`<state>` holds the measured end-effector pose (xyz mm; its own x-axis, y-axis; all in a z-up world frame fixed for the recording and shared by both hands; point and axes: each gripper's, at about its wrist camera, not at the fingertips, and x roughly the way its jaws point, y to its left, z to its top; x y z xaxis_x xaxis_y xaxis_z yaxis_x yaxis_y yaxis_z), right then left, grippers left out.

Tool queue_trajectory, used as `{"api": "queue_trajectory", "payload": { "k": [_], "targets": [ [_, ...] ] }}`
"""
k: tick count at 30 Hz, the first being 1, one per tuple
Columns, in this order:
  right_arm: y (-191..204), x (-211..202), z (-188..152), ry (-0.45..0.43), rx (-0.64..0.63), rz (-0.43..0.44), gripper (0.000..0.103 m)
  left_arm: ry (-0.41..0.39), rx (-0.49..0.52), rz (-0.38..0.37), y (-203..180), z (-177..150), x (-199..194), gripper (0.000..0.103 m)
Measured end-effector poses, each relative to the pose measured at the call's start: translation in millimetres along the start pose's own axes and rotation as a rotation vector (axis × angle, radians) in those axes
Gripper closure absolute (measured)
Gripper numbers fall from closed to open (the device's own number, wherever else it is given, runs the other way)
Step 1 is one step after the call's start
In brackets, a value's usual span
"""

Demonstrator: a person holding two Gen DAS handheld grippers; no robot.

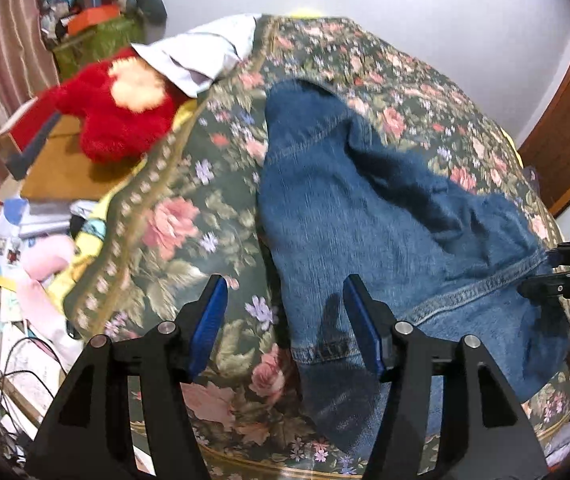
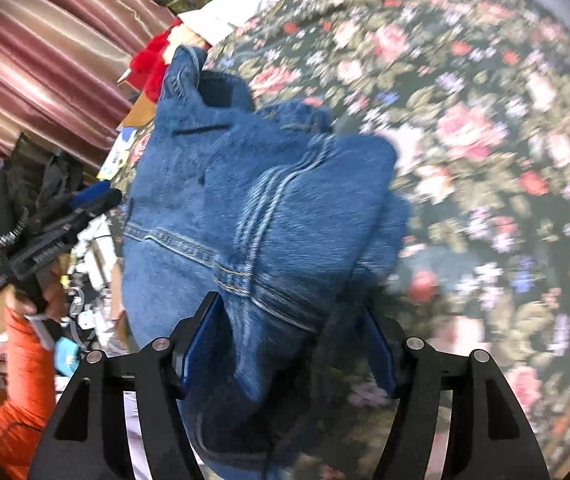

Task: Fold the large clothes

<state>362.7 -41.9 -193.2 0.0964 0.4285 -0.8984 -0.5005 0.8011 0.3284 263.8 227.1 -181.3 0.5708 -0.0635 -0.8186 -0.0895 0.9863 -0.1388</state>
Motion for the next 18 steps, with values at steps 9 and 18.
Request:
{"api": "queue_trajectory", "payload": {
  "k": [9,18],
  "targets": [
    [19.7,-34.4,23.1,-0.176,-0.126,-0.137,0.033,-0.03,0.144,-0.053,-38.7,30.8,11.4,0.035],
    [37.0,46.4,51.2,-0.091,-0.269,-0.24,0.03,0.029,0.219,0.029,-72.3,67.2,88.3,0.033]
  ]
}}
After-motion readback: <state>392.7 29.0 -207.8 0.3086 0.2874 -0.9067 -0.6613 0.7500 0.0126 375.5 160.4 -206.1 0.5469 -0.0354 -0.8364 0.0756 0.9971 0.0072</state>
